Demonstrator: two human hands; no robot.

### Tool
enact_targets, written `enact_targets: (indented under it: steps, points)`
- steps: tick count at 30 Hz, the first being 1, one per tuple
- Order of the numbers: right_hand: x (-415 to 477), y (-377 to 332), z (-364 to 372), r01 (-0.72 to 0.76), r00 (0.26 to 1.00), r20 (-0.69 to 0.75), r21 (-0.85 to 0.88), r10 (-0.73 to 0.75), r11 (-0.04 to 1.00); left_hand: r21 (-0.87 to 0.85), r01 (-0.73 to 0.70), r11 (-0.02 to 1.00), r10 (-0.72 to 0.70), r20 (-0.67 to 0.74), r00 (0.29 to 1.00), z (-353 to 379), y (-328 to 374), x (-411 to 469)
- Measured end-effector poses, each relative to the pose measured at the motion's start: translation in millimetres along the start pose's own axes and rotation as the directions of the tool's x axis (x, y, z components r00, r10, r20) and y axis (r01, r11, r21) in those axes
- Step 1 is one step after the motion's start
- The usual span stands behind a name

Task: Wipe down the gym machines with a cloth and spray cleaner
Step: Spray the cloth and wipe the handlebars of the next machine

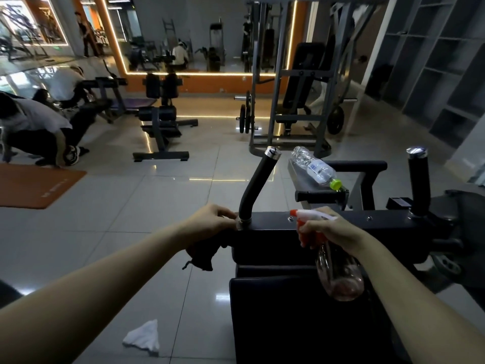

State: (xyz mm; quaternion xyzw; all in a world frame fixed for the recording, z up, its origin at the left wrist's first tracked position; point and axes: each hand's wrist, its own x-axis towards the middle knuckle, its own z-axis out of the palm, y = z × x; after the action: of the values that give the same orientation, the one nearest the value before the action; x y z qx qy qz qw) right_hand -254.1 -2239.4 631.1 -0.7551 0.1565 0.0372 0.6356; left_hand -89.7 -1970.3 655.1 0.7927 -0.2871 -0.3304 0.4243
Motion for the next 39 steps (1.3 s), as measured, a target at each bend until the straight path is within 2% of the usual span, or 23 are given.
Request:
enact_targets:
  steps: [3, 8, 11, 15, 21, 23, 25, 29, 31, 34, 36, 39]
  points:
    - [6.6, -9.9, -11.0, -0.02, 0.998, 0.067, -0.022, 0.022, 1.0, 0.018, 0.007, 1.0, -0.007, -0.004, 1.0, -2.8, 0.7, -1.2]
    - [21.3, -34.7, -29.3, -0.059, 0.994, 0.101, 0.145, 0.045, 0.988, 0.077, 0.013, 0.997, -0.009, -0.046, 0.999, -5.0, 1.0, -2.0]
    - [31.8, -51.1, -34.5, -0.006, 0.999, 0.051, 0.129, -0.001, 0.992, 0.075, 0.022, 0.997, -0.016, -0.077, 0.997, -5.4, 3.2, -2.8]
    - [38.6, -69.3, -39.4, -0.013, 0.994, 0.105, 0.113, 0.001, 0.994, 0.061, 0.027, 0.998, -0.021, -0.109, 0.994, -10.1, 6.8, -3.6]
    - [35.0, -90.5, -58.8, 0.137, 0.986, 0.058, 0.243, -0.155, 0.96, 0.068, 0.013, 0.998, -0.004, -0.131, 0.991, -17.6, 20.9, -1.1]
    - [32.2, -94.9, -64.4, 0.144, 0.982, 0.09, 0.209, -0.166, 0.967, 0.076, 0.005, 0.997, 0.005, -0.131, 0.991, -17.6, 27.0, 0.3]
    - [35.0, -94.1, -71.6, 0.095, 0.989, 0.1, 0.141, -0.11, 0.985, 0.058, -0.003, 0.998, 0.011, -0.136, 0.991, -16.7, 33.4, 1.8]
    - [44.0, -82.2, -82.1, -0.009, 1.0, 0.012, 0.043, 0.008, 0.999, -0.023, -0.038, 0.999, 0.034, -0.14, 0.99, -12.3, 45.2, 6.5]
    - [42.1, -76.8, -82.6, 0.008, 1.0, 0.011, 0.087, -0.008, 0.996, -0.091, -0.057, 0.994, 0.04, -0.176, 0.984, -9.7, 52.7, 9.0]
    - [39.1, -69.4, -89.8, 0.093, 0.989, -0.125, 0.121, -0.078, 0.988, -0.202, -0.07, 0.977, 0.029, -0.198, 0.98, -8.8, 64.4, 12.7]
    - [36.3, -65.1, -93.5, 0.168, 0.947, -0.294, 0.105, -0.131, 0.98, -0.238, -0.051, 0.97, 0.017, -0.146, 0.989, -9.2, 72.0, 13.7]
    - [32.5, -62.1, -89.2, 0.215, 0.812, -0.564, 0.055, -0.147, 0.975, -0.231, -0.051, 0.972, 0.023, -0.124, 0.992, -9.0, 79.4, 17.3]
